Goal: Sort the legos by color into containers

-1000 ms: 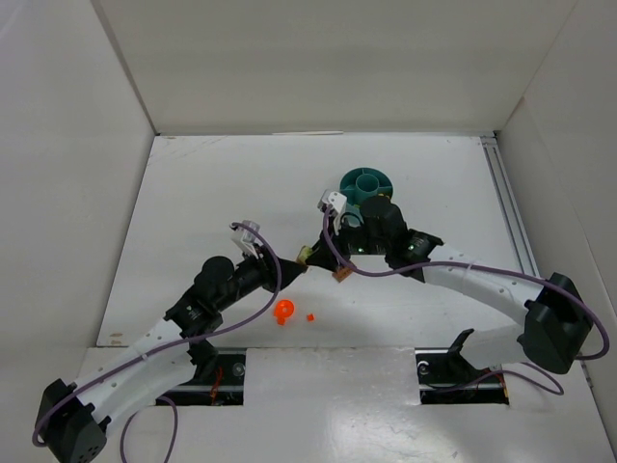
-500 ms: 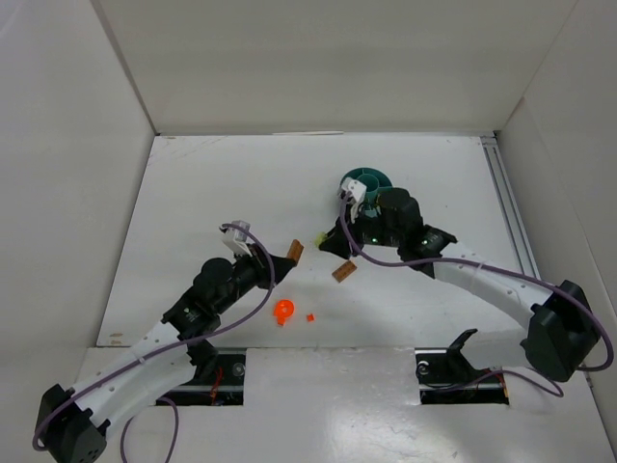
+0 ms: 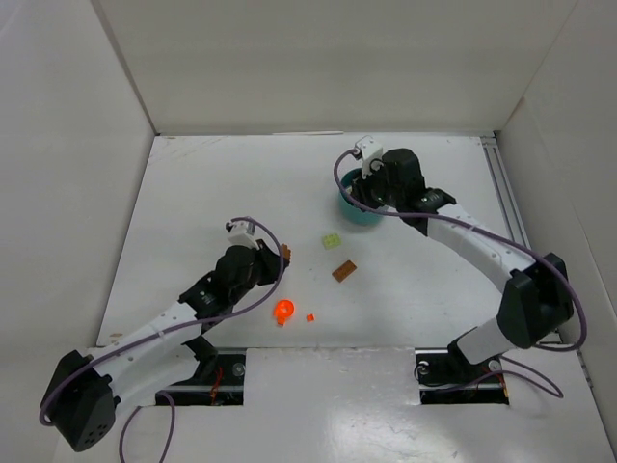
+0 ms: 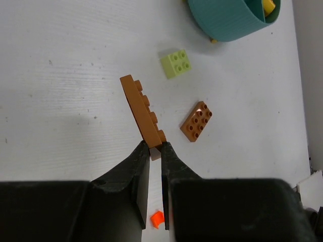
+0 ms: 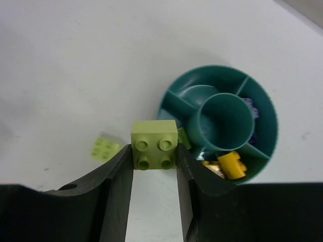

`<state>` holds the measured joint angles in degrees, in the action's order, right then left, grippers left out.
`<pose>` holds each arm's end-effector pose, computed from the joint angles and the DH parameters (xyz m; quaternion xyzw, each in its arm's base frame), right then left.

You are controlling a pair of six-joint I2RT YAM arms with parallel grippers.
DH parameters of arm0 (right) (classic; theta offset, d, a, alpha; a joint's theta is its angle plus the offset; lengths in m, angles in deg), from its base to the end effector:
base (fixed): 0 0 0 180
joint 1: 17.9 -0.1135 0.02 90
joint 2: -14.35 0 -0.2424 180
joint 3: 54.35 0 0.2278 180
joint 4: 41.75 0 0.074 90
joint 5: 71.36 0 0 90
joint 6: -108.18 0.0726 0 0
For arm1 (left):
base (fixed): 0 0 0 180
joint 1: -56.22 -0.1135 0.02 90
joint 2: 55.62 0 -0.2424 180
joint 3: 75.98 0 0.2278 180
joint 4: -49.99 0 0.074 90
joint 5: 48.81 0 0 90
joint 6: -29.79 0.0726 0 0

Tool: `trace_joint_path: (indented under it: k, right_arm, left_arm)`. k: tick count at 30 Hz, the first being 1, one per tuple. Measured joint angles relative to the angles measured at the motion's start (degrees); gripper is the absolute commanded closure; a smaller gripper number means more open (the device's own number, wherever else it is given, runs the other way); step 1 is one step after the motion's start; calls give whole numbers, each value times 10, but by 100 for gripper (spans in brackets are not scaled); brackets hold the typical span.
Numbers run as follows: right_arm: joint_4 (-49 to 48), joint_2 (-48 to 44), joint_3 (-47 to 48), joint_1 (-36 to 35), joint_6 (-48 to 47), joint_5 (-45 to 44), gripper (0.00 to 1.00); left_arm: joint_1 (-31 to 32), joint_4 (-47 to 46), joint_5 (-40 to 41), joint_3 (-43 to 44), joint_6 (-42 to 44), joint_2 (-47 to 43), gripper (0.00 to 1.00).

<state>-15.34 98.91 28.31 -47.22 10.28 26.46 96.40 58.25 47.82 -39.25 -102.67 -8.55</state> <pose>0.3031 0.1816 0.2781 -0.3065 0.8006 0.1526 0.4917 0.1716 -0.1339 0.2035 -0.0499 0.8099 -0.3494 0.4685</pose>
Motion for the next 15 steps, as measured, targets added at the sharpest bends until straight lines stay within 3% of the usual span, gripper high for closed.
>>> trace_joint_path:
  k: [7,15]
  right_arm:
    - [33,108,59,0,-58,-96,82]
    - [48,138,71,-26,-71,-173,78]
  left_arm:
    - [-2,-5,19,26,5,20,100]
    - [-6,-4,29,30,12,33,100]
